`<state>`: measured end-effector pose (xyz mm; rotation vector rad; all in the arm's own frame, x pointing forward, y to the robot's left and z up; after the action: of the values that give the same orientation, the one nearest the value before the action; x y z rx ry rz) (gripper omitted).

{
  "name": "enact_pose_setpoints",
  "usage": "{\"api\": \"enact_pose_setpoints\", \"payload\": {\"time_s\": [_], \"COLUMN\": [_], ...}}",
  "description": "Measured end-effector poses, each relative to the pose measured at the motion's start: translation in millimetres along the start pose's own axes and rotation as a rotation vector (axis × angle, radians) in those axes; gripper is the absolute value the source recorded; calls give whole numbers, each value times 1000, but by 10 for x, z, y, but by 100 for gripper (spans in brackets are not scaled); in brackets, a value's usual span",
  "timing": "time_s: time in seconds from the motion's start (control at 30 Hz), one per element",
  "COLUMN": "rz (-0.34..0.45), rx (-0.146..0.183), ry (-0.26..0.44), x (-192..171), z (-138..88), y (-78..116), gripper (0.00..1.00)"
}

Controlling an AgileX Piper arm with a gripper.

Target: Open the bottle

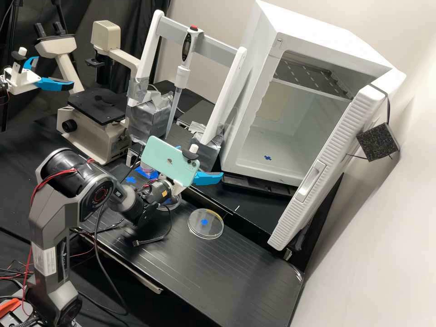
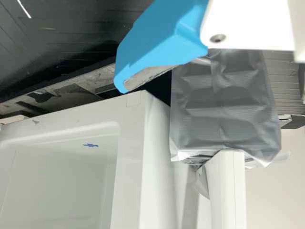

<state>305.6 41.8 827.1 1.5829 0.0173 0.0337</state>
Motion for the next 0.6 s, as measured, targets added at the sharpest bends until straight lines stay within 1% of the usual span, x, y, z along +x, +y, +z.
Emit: {"api": "enact_pose_setpoints", "payload": {"time_s": [0.3, 0.43, 0.53, 0.6], "rz": [1, 9, 52, 75], "rx": [0, 0, 1, 3], "ry": [1, 9, 66, 119], "x": [-17, -177, -357, -469], "z": [1, -15, -101, -189], "y": [-1, 12, 66, 79], "gripper": [100, 100, 100, 100]}}
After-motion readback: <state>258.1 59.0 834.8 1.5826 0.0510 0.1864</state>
